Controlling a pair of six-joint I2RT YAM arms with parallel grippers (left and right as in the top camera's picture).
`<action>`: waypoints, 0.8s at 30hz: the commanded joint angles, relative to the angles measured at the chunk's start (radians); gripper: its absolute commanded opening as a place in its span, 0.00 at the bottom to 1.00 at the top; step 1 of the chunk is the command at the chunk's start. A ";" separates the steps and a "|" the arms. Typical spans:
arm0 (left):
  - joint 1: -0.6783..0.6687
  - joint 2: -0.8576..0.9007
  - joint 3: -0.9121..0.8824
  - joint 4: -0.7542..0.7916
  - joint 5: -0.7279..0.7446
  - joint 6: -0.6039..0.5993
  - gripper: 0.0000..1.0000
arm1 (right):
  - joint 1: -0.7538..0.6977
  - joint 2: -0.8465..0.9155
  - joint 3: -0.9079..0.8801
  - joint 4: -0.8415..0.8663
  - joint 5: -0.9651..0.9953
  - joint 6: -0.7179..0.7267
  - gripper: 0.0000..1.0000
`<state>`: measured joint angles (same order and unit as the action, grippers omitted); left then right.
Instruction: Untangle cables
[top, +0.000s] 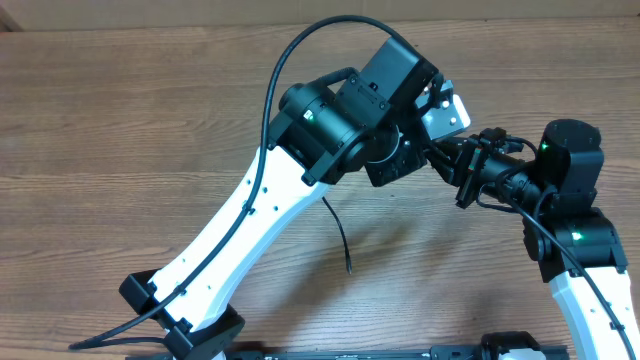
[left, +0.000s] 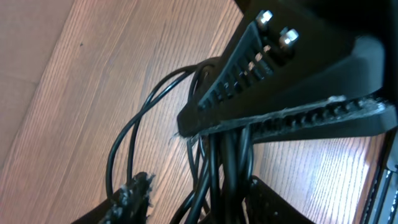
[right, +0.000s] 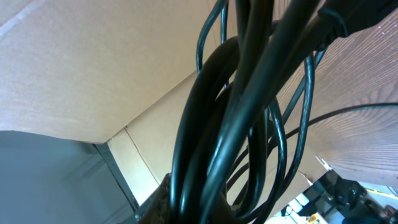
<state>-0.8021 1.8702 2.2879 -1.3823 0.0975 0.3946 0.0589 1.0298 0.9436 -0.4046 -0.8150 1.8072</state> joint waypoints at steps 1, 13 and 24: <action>0.003 0.015 0.023 0.007 -0.011 -0.006 0.42 | -0.002 -0.006 0.019 0.006 -0.051 0.003 0.04; 0.003 0.017 0.023 0.007 -0.012 -0.006 0.04 | -0.002 -0.006 0.019 0.006 -0.062 -0.001 0.04; 0.005 0.009 0.026 0.007 -0.082 -0.060 0.04 | -0.002 -0.006 0.019 0.006 0.003 -0.195 0.70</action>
<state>-0.8028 1.8706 2.2879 -1.3830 0.0723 0.3828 0.0540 1.0321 0.9436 -0.4042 -0.8444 1.7329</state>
